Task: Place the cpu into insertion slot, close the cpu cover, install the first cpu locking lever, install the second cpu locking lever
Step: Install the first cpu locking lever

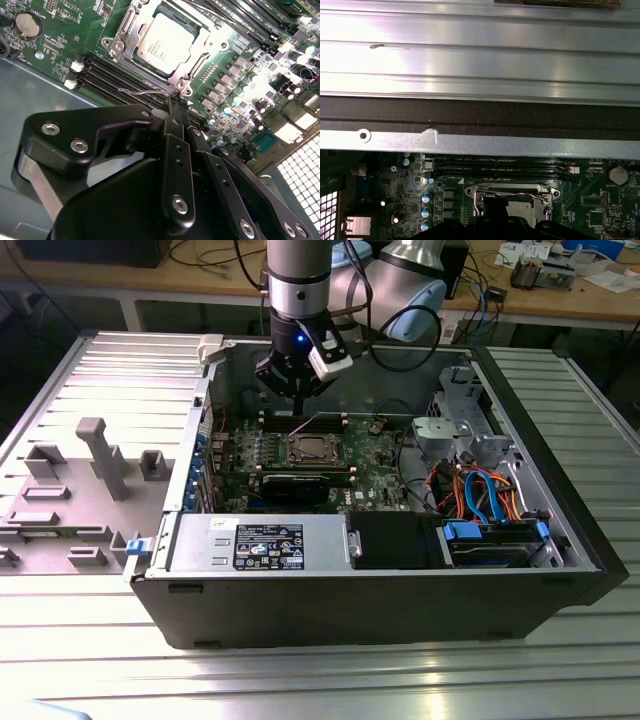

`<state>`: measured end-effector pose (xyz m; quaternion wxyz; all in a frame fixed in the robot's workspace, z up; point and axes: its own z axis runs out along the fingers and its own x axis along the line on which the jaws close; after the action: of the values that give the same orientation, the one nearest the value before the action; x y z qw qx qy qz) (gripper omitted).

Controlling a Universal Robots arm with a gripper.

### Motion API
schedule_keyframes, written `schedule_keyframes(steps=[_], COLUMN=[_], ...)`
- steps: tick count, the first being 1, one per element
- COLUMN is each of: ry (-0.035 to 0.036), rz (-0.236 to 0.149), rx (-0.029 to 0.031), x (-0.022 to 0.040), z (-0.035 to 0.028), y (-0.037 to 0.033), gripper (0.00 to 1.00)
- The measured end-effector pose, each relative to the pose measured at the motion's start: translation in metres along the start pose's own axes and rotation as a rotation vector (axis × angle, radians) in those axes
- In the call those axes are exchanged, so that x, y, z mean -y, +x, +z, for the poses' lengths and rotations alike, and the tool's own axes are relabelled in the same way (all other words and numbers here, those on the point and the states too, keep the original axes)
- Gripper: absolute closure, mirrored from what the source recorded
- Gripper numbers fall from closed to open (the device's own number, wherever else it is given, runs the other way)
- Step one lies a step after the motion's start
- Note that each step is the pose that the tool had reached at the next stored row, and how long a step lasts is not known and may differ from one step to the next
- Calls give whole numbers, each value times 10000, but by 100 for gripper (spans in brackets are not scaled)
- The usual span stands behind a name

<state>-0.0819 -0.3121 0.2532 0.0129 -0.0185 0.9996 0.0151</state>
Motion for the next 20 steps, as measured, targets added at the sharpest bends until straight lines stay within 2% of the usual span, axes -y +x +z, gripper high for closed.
schedule_keyframes(steps=[8, 9, 11, 12, 15, 20], ry=[-8, -33, -174, -214, -218, -218], rz=[1, 0, 3, 4, 5, 5], rx=[1, 3, 7, 9, 9, 8], x=[0, 0, 1, 1, 1, 3], z=[1, 3, 6, 7, 14, 59], y=[0, 0, 0, 0, -6, -65], gripper=[89, 89, 89, 89, 89, 89])
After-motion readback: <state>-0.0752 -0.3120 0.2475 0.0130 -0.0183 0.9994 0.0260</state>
